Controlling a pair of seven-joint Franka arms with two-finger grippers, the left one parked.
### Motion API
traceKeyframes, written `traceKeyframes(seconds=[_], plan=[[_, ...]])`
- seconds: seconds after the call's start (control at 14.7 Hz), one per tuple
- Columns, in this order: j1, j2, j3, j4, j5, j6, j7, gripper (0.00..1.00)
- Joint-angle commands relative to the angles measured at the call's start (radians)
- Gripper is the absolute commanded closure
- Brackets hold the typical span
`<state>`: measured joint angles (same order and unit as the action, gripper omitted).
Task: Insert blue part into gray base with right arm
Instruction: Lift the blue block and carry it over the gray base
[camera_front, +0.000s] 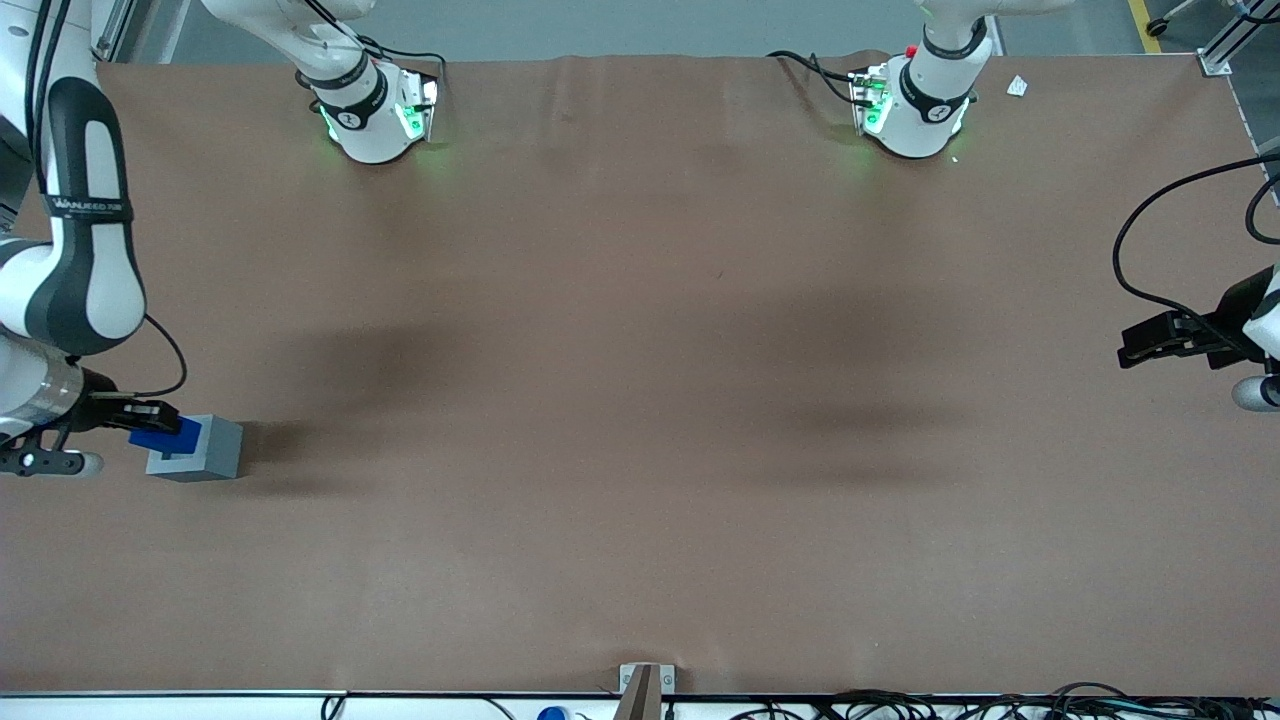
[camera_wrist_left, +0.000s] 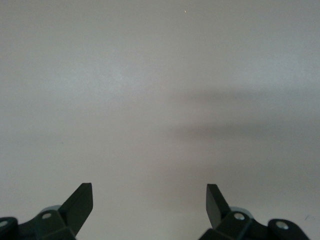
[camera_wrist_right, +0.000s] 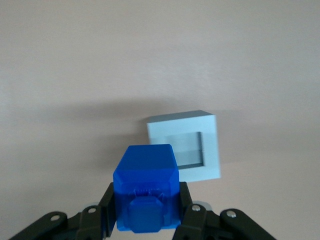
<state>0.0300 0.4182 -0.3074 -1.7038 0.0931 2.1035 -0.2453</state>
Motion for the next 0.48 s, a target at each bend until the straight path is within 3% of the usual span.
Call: traceKeyframes(seconds=[0.0, 0.41], plan=[[-0.025, -0.001, 0.010, 0.000, -0.009, -0.005, -0.019, 0.95], [-0.035, 0.031, 0.010, 0.001, -0.010, 0.010, -0.020, 0.95]])
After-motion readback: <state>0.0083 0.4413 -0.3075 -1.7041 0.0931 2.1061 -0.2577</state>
